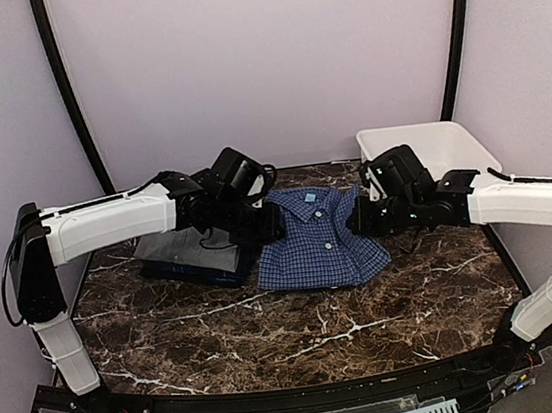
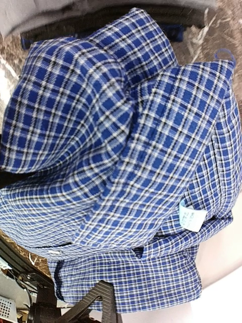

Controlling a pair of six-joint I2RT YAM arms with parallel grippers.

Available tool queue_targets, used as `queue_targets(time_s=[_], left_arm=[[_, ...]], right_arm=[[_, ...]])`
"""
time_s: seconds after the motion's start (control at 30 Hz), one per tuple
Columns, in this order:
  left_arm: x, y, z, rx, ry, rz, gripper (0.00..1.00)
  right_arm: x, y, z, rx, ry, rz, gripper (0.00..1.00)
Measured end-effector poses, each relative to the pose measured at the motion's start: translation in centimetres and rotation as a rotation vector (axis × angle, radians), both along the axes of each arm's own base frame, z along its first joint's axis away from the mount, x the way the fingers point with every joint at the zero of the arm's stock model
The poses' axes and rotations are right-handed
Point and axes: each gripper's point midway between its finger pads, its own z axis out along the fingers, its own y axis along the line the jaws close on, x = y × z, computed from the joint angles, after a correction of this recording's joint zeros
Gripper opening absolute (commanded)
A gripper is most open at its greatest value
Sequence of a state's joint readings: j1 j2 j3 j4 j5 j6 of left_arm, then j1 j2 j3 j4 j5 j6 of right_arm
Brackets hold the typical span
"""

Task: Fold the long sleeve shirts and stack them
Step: Place the square-folded shirt on the square-folded shirt.

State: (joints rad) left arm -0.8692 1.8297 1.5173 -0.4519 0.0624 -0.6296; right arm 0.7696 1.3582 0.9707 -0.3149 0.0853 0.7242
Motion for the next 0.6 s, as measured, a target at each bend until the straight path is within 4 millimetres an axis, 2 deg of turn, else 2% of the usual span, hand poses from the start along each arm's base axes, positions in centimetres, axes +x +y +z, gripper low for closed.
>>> queue_targets(time_s=[0.13,0.27,0.37,0.6], left_arm=[[1.6,2.4,2.6,-0.004,-0.037,0.030,0.00],[3.4,6.3,4.5,0.011,-0.062,0.081,0.00],[5.0,9.5,5.8,0.029,-0.082,0.123,0.00],[8.8,17.8,7.5,0.092,-0.105,0.232,0.00]], right_arm=[[0.7,2.8,3.0,0.068,-0.041,0.030,0.00],[1.7,6.4,5.4,0.134,-0.074,0.066,0.00],[2.7,10.1,6.8,0.186,-0.092,0.098,0.00],[4.9,17.8,7.6,0.287,-0.105,0.150,0.00]])
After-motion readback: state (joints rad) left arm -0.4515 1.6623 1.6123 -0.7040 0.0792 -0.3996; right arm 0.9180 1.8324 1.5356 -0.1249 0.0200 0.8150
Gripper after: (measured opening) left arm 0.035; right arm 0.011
